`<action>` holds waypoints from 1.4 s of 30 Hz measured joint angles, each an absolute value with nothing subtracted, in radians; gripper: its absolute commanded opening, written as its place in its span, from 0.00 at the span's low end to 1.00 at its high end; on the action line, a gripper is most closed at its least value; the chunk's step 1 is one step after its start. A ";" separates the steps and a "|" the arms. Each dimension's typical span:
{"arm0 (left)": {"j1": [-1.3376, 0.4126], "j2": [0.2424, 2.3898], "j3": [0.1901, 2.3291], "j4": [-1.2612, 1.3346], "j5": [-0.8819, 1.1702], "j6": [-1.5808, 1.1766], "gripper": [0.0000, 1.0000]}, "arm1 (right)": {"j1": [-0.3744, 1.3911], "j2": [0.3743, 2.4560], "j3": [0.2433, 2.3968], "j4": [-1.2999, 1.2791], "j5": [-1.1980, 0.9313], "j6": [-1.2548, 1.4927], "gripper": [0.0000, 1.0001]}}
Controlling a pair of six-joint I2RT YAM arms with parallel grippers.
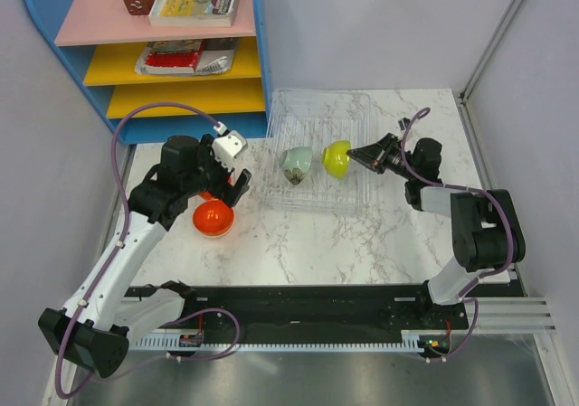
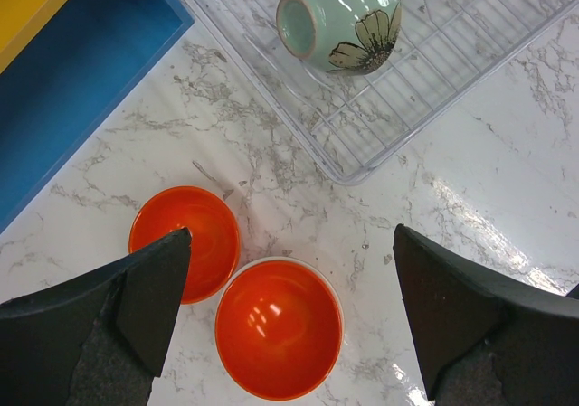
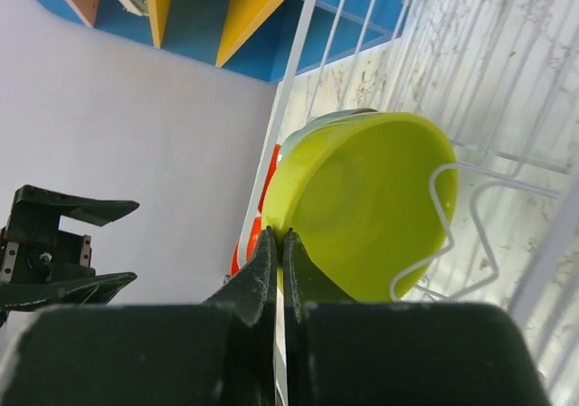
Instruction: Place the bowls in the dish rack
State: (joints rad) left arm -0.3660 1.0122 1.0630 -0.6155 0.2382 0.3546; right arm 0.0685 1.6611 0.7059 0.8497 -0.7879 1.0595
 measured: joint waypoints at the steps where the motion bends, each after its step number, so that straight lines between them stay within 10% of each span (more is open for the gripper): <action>1: -0.366 1.012 1.063 -0.616 0.238 0.355 1.00 | 0.064 1.660 0.706 0.839 -0.786 1.055 0.03; 10: -0.366 1.011 1.063 -0.620 0.239 0.355 1.00 | 0.030 1.648 0.706 0.720 -0.716 0.987 0.11; 24: -0.366 0.998 1.061 -0.620 0.247 0.354 1.00 | 0.039 1.604 0.751 0.532 -0.653 0.868 0.63; 42: -0.366 0.995 1.056 -0.623 0.273 0.354 1.00 | 0.099 1.597 1.020 0.003 -0.519 0.604 0.72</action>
State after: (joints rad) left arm -0.3660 0.9955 1.0565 -0.6231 0.2729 0.3542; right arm 0.0990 1.5970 1.0203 0.0032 -0.5186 0.6044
